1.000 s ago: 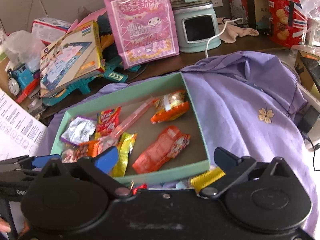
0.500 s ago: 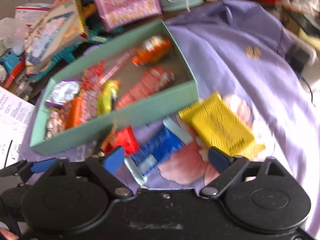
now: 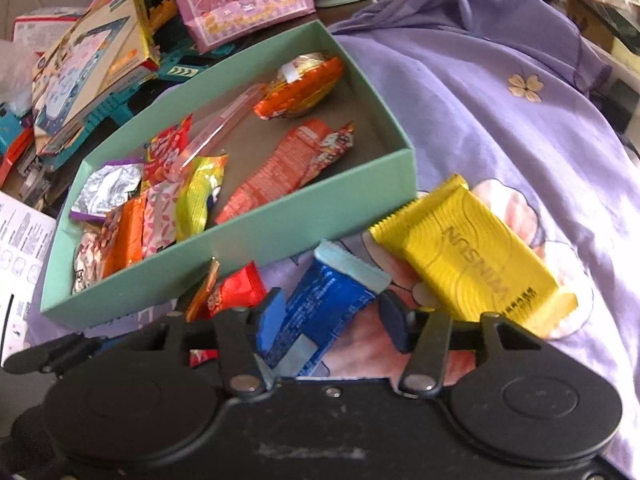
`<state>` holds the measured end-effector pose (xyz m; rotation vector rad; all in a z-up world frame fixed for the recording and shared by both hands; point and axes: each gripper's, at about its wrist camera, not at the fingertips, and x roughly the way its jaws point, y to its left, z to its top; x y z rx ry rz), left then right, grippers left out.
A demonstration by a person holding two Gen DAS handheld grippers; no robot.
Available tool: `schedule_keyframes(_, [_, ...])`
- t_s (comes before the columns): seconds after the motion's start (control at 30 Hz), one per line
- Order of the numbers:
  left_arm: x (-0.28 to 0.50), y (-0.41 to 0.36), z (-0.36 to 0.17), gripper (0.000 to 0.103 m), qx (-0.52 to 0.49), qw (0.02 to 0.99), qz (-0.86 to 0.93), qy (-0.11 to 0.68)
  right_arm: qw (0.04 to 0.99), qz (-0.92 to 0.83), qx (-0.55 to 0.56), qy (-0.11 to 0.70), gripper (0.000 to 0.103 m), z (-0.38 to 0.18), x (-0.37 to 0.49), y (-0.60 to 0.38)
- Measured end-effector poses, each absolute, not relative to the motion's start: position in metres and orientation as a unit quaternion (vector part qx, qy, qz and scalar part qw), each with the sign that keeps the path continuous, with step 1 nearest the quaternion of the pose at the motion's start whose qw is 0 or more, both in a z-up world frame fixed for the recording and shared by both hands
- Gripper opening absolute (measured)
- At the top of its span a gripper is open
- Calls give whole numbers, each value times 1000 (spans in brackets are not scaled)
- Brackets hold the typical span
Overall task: Organize snacks
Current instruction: 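Grasp the blue wafer bar with the right gripper while the left grasps the pink-green candy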
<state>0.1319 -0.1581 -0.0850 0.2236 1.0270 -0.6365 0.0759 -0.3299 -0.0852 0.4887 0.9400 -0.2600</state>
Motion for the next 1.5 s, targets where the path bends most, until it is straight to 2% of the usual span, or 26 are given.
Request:
schedule_keyframes(0.03, [130,-159,-84,55,105,816,-303,482,855,-121,230,448,43,-85,77,-329])
schedule_keyframes(0.13, [125,-161,-83,49,100,809,-317,485,857,-112,221,451,39,-84,78,-328])
schedule_keyframes(0.27, [112,-160,-82,46,87,791,-343,499,856,-98,220,457,32,-83,74,-326])
schedule_keyframes(0.43, [94,-158,-82,46,95,788,-349,498,856,-82,211,464,31,-82,63,-319])
schedule_keyframes(0.5, [92,-156,-81,45,88,788,-346,501,855,-74,214,467,24,-81,59,-316])
schedule_keyframes(0.57, [92,-151,-80,44,87,792,-337,501,855,-68,211,469,23,-79,55,-311])
schedule_keyframes(0.7, [96,-136,-80,43,81,800,-318,502,853,-58,207,475,25,-78,54,-307])
schedule_keyframes(0.73, [98,-133,-79,35,79,802,-313,503,853,-61,209,475,29,-78,56,-307])
schedule_keyframes(0.77, [99,-130,-79,35,77,804,-306,504,853,-67,211,473,38,-77,58,-308])
schedule_keyframes(0.8, [101,-127,-78,35,71,804,-303,506,854,-70,212,470,42,-77,60,-309])
schedule_keyframes(0.93, [110,-115,-79,35,59,811,-281,510,857,-73,190,474,42,-80,73,-302])
schedule_keyframes(1.1, [123,-105,-82,37,38,810,-274,517,865,-82,153,471,50,-84,87,-287])
schedule_keyframes(1.23, [122,-106,-84,37,41,813,-276,511,872,-77,98,473,50,-87,92,-275])
schedule_keyframes(1.3, [121,-107,-84,38,43,815,-278,507,873,-71,73,477,44,-87,88,-273])
schedule_keyframes(1.5, [119,-107,-85,43,40,817,-282,502,870,-72,67,483,41,-85,65,-284])
